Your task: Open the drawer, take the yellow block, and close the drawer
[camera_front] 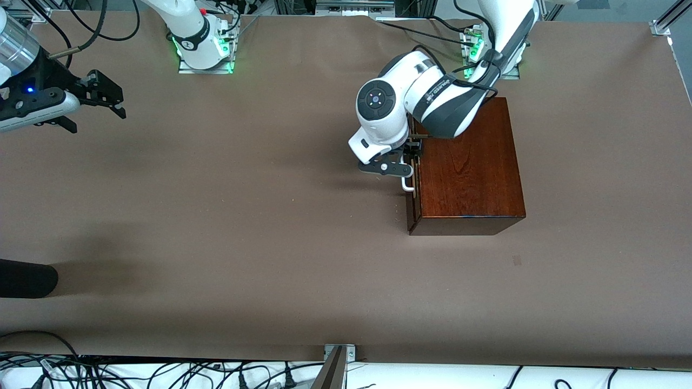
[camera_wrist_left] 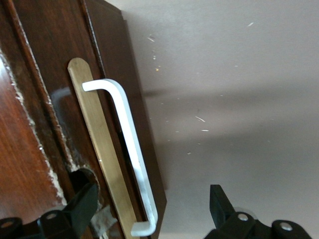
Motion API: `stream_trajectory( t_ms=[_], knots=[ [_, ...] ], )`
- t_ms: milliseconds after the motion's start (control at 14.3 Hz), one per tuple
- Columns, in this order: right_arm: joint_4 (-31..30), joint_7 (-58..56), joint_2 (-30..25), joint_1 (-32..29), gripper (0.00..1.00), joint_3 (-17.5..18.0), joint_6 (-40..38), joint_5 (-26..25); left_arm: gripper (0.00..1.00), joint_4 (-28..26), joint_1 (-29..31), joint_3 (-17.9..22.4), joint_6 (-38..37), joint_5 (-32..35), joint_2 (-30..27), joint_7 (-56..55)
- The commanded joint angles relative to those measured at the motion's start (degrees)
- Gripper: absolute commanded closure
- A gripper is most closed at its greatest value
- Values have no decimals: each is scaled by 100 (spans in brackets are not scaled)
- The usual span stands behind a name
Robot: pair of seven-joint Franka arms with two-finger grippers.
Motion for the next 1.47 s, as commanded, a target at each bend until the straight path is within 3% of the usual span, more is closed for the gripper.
stream_trajectory(
  t_ms=[0,280,1401],
  knots=[
    [117,42,41,-62,0,48,-113,-125,0,-261,4,8,215,200,-69,-194],
    [126,33,68,-62,0,39,-86,-125,0,-648,4,8,699,200,-78,-422],
    [143,33,68,-44,0,65,-69,-318,0,-587,-163,17,919,332,107,-810]
  ],
)
